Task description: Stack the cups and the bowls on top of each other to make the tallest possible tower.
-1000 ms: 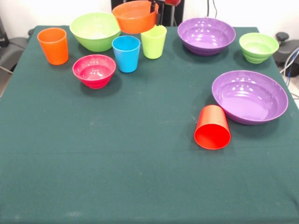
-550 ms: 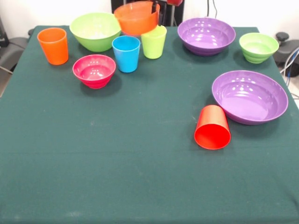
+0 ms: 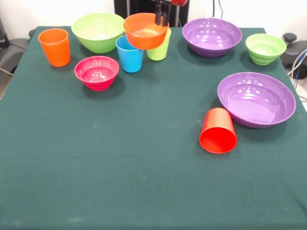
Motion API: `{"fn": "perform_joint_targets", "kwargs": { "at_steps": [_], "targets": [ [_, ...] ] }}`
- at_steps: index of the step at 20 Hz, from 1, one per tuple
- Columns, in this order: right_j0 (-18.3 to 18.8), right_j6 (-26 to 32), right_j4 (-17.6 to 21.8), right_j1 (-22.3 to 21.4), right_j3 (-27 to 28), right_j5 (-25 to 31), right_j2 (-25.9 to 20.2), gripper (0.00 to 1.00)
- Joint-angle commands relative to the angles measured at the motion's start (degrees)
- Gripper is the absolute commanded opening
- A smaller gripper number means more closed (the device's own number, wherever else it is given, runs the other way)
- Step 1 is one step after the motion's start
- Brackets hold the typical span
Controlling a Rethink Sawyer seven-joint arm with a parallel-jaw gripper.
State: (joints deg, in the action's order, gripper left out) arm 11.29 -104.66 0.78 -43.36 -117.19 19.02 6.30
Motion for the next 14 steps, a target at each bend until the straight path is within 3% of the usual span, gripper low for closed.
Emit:
{"fn": "perform_joint_targets", "kwargs": {
  "at_steps": [1,8,14],
  "targets": [
    [-0.22,-10.43,-1.9,4.47,-2.71,-5.12,-5.06,0.0],
    [0.12,-10.0,-1.88,4.76,-2.65,-5.26,-5.12,0.0],
    [0.41,-9.64,-2.48,1.11,-4.91,-2.93,-5.87,0.0]
  ]
}}
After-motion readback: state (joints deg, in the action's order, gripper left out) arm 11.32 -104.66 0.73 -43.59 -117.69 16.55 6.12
